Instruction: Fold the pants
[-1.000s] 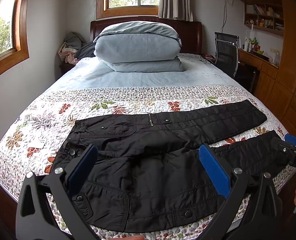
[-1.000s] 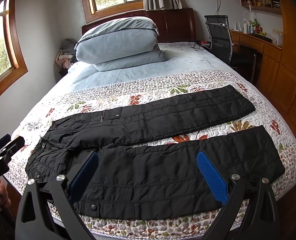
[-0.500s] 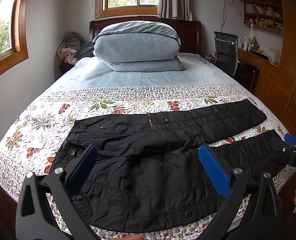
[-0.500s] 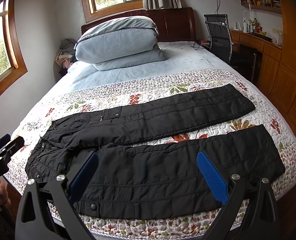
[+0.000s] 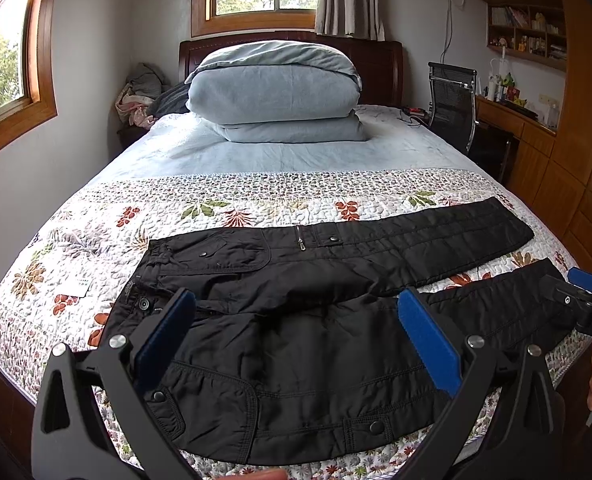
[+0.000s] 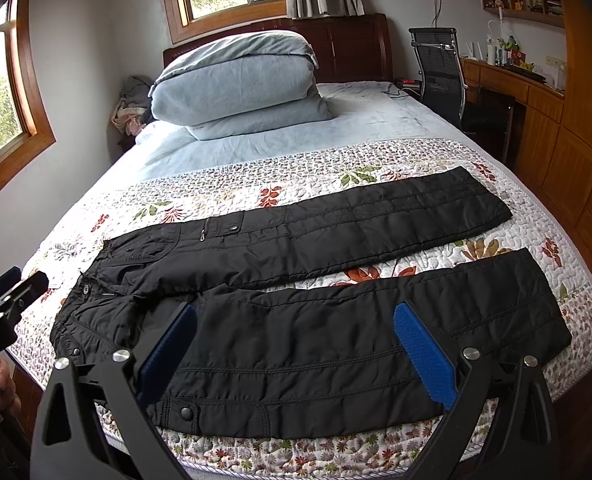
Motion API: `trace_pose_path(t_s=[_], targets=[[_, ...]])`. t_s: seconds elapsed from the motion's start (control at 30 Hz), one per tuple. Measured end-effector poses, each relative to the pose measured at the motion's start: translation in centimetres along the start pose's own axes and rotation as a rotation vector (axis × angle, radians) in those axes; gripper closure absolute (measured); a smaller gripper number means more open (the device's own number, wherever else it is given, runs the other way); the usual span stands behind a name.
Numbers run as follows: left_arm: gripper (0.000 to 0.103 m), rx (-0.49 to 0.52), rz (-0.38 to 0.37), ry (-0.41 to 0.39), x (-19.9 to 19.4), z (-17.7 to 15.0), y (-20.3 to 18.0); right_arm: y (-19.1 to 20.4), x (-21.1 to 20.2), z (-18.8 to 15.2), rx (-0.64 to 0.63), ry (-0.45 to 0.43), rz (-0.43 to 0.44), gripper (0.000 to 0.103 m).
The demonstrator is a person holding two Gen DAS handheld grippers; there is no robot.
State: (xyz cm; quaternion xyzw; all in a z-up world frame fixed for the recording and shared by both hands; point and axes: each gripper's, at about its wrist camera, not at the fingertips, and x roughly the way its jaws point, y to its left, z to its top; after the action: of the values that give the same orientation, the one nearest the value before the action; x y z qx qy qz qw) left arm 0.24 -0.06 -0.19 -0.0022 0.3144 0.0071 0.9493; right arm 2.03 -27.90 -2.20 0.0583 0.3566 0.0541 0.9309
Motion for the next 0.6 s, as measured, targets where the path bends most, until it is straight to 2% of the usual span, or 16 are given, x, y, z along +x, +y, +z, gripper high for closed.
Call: trace_pose_path(t_s=[0.6], targets=[[0.002, 0.001, -0.002, 0.005, 0.19, -0.03, 0.12, -0.05, 0.58, -0.28, 0.002, 0.007, 0.004, 0.003]])
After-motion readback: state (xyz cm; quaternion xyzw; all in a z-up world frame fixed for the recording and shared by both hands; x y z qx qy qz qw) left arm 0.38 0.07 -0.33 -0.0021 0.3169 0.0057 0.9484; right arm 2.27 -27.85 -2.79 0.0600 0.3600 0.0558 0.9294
